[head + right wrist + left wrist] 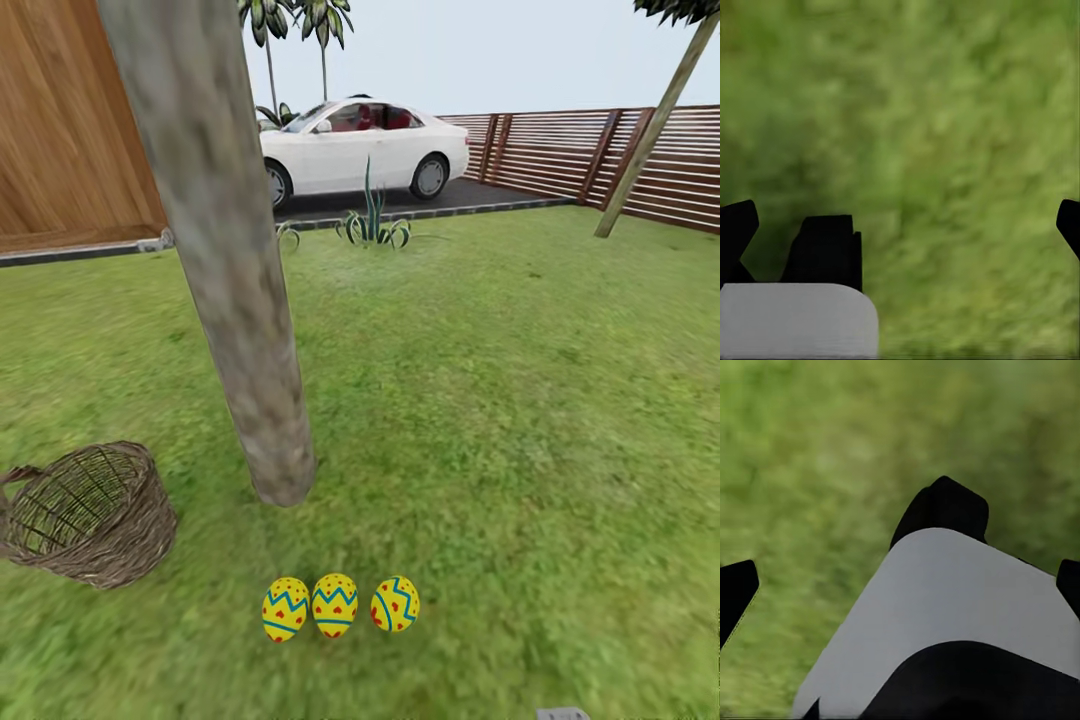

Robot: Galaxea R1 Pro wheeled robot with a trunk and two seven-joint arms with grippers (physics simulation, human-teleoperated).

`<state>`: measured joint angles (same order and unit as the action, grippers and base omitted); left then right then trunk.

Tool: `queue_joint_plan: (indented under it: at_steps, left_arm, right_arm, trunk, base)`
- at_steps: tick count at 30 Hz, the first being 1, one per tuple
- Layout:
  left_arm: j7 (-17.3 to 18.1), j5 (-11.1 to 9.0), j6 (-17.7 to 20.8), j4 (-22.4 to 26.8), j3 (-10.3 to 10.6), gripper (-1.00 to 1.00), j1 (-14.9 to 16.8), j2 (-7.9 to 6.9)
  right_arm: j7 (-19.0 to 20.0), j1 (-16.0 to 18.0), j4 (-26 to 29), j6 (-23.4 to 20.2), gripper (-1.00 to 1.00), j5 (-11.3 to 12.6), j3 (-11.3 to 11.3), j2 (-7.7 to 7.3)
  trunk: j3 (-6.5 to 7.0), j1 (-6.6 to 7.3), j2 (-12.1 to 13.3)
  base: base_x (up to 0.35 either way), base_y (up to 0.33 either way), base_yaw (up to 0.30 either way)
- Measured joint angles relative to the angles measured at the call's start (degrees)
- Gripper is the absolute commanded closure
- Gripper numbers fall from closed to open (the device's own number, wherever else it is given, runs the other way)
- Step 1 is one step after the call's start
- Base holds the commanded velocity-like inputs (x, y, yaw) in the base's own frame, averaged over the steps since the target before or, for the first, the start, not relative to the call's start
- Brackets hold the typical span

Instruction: Take the three Easter eggs out of the wicker basket on the lawn in the garden, then place them on the lawn next to a single tree (choose any tree) so that all three eggs are next to the same tree and none are left in the basket.

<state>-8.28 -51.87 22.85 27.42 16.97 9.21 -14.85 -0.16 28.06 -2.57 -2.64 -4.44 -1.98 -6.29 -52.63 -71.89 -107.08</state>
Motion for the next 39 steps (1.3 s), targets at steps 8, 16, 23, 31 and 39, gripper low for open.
queue_joint_plan:
  at_steps: [8, 16, 23, 31, 39]
  left_arm:
    - [-2.17, -0.17, -1.15, -0.1, 4.04, -1.0, -0.01, 0.6]
    - [-2.07, -0.11, -1.58, -2.59, 5.78, -1.0, -0.01, 2.76]
    - [-2.09, -0.09, -5.75, -6.19, 6.45, -1.0, 0.0, 4.54]
    - [-2.06, -0.17, -7.86, -7.09, 6.41, -1.0, 0.0, 4.72]
    - [-2.01, -0.32, -14.17, -12.93, 6.53, -1.0, 0.01, 7.24]
  right_arm:
    - [0.06, -1.1, -0.07, 4.02, -1.0, 0.29, 0.0, 0.03]
    - [0.08, -1.78, -0.04, 5.16, -1.0, 0.27, 0.0, 0.12]
    - [0.09, -1.97, -0.05, 5.11, -1.0, 0.3, 0.0, 0.15]
    - [0.14, -2.32, -0.04, 5.11, -1.0, 0.37, 0.0, 0.16]
    - [0.14, -2.53, -0.13, 5.11, -1.0, 0.38, 0.0, 0.16]
  trunk:
    - [0.7, 1.76, 3.21]
    - [1.41, 3.52, 6.42]
    - [2.03, 5.05, 9.22]
    - [2.73, 6.81, 12.43]
    - [3.44, 8.57, 15.64]
  base:
    - [0.0, 0.0, 0.0]
    - [0.0, 0.0, 0.0]
    - [0.0, 0.0, 0.0]
    - [0.0, 0.0, 0.0]
    - [0.0, 0.0, 0.0]
